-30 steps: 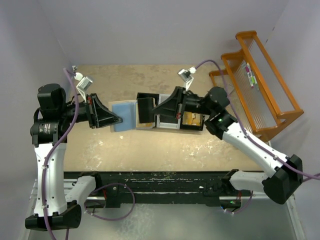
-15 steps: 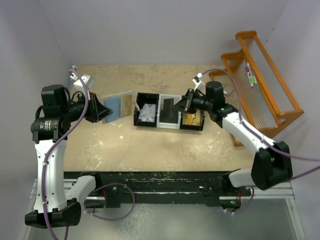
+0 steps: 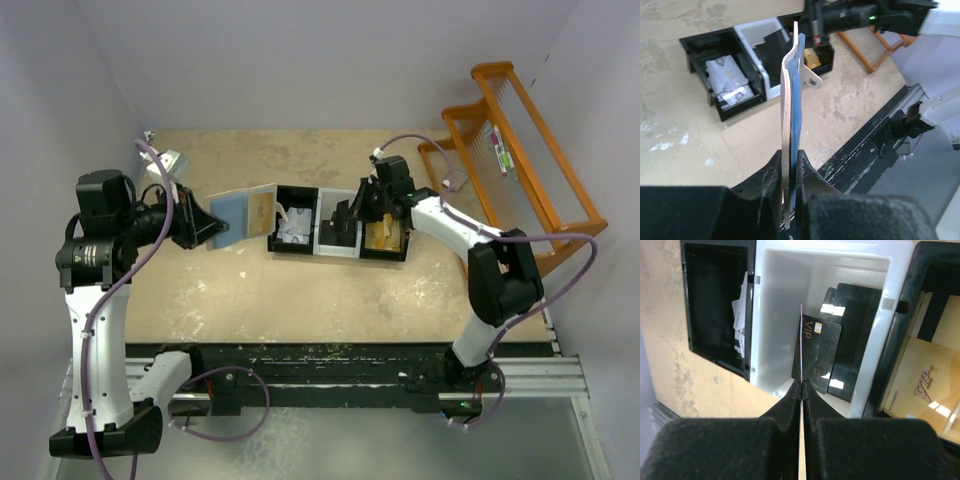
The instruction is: Take the credit cards out of the card holder
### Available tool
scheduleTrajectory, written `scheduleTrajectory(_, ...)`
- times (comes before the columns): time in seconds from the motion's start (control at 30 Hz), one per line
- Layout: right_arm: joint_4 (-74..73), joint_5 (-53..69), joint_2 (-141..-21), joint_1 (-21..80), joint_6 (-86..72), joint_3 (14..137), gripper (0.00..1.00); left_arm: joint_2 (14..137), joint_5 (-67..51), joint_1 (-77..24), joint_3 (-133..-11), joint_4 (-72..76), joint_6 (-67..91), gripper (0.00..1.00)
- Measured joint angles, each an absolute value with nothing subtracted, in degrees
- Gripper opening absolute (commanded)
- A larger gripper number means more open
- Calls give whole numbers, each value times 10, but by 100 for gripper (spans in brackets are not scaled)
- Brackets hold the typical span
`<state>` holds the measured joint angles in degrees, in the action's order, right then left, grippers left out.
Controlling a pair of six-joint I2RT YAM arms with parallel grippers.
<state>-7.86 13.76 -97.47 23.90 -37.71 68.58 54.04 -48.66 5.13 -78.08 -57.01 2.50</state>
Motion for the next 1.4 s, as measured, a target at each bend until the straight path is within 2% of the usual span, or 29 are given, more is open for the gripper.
scheduleTrajectory(0.1,-83,110,-1005,256,-377,707,3,540,-523,51,-797,-571,33,0)
scheduleTrajectory(0.27,-109,64,-1028,283,-378,737,40,530,-588,51,-814,-565,55,0)
scheduleTrajectory(0.4,-124,35,-1006,291,-380,736,56,519,-628,51,-818,-552,76,0)
scheduleTrajectory(0.6,-129,15,-881,291,-382,711,70,513,-665,51,-819,-520,110,0)
scheduleTrajectory(0.67,-116,34,-826,293,-385,700,72,513,-672,51,-819,-502,129,0)
scheduleTrajectory(0.73,-75,76,-767,293,-394,680,80,512,-676,51,-819,-474,154,0)
scheduleTrajectory(0.93,164,216,-609,322,-476,523,82,507,-677,51,-819,-383,246,0)
scheduleTrajectory(1.07,291,234,-574,385,-522,450,83,507,-677,51,-818,-319,309,0)
scheduleTrajectory(1.2,370,231,-589,442,-535,451,84,505,-679,51,-812,-253,377,0)
scheduleTrajectory(1.4,424,203,-643,470,-542,509,84,505,-689,51,-797,-213,437,0)
